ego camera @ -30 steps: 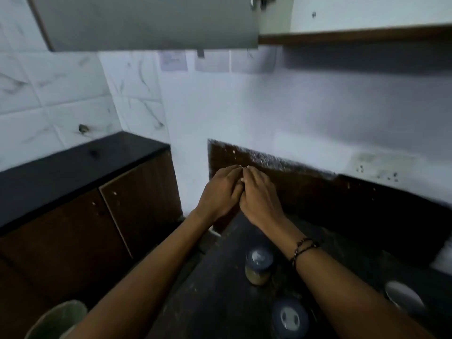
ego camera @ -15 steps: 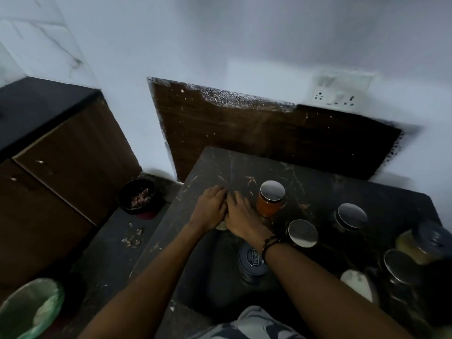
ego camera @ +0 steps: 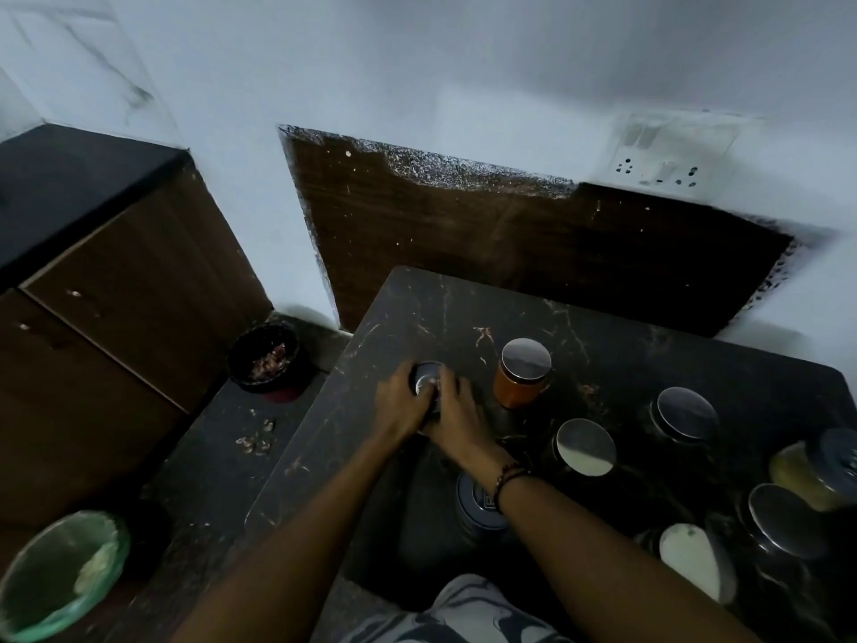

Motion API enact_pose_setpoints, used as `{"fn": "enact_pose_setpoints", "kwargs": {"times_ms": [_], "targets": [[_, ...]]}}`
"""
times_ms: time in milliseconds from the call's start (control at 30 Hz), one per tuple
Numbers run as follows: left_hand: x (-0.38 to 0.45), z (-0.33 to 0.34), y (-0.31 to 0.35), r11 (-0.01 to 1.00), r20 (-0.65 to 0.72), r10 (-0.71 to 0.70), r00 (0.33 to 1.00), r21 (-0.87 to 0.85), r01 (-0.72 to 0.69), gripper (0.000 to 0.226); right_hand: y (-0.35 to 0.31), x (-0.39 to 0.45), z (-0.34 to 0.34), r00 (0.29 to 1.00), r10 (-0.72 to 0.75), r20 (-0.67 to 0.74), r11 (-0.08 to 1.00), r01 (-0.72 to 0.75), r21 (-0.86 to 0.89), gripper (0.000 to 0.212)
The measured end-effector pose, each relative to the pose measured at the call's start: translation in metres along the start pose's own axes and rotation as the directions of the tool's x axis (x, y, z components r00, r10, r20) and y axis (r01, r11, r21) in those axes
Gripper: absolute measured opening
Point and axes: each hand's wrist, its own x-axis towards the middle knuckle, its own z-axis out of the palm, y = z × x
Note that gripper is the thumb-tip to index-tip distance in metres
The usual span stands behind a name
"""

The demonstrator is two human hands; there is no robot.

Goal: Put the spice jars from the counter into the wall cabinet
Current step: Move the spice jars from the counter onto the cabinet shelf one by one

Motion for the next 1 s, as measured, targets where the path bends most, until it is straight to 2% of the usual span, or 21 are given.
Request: {"fn": "enact_pose_setpoints", "kwargs": {"times_ms": [67, 167, 200, 300, 400, 467, 567, 667, 800, 900, 1000], "targets": [[-0.003, -0.003, 0.003, 0.995, -0.070, -0.052, 0.996, -0.090, 0.045, 0.029, 0.000, 0.000, -0.007, 0.992, -0.026, -0.125, 0.994, 0.038, 0.099, 0.097], [-0.006, -0.015, 0.011, 0.949, -0.135, -0.148, 0.980, -0.299, 0.102, 0.038, -0.002, 0.004, -0.024, 0.964, -0.018, -0.266, 0.911, 0.125, 0.393, 0.090], [-0.006, -0.020, 0.013, 0.926, -0.121, -0.167, 0.978, -0.360, 0.114, 0.040, -0.001, 0.006, -0.031, 0.967, 0.009, -0.256, 0.841, 0.131, 0.525, 0.086], [-0.006, -0.031, 0.016, 0.867, -0.067, -0.132, 0.989, -0.492, 0.082, 0.034, 0.002, 0.011, -0.051, 0.993, 0.089, -0.076, 0.537, 0.016, 0.844, 0.071], [-0.008, -0.033, 0.026, 0.764, 0.015, -0.137, 0.990, -0.634, 0.115, 0.023, 0.003, 0.016, -0.063, 0.994, 0.114, -0.003, 0.343, -0.037, 0.938, 0.044], [-0.013, -0.031, 0.032, 0.690, 0.084, -0.137, 0.987, -0.706, 0.157, 0.021, -0.001, 0.017, -0.067, 0.987, 0.155, 0.050, 0.223, -0.084, 0.971, 0.035], [-0.018, -0.024, 0.034, 0.625, 0.178, -0.136, 0.975, -0.748, 0.224, 0.043, -0.006, 0.012, -0.066, 0.976, 0.178, 0.126, 0.083, -0.142, 0.986, 0.041], [-0.022, -0.023, 0.042, 0.606, 0.158, -0.134, 0.978, -0.768, 0.207, 0.047, -0.009, 0.006, -0.070, 0.974, 0.186, 0.127, 0.084, -0.145, 0.986, 0.043], [-0.016, -0.035, 0.067, 0.585, 0.058, -0.104, 0.993, -0.804, 0.109, 0.030, -0.019, 0.007, -0.090, 0.989, 0.137, 0.062, 0.139, -0.081, 0.987, 0.031], [-0.003, -0.053, 0.105, 0.562, 0.002, -0.038, 0.999, -0.827, 0.023, 0.031, -0.037, 0.016, -0.122, 0.992, 0.118, -0.039, 0.179, 0.017, 0.984, 0.027], [0.009, -0.076, 0.156, 0.526, -0.061, 0.039, 0.997, -0.847, -0.073, 0.034, -0.064, 0.024, -0.166, 0.974, 0.144, -0.176, 0.267, 0.133, 0.955, 0.034]]}}
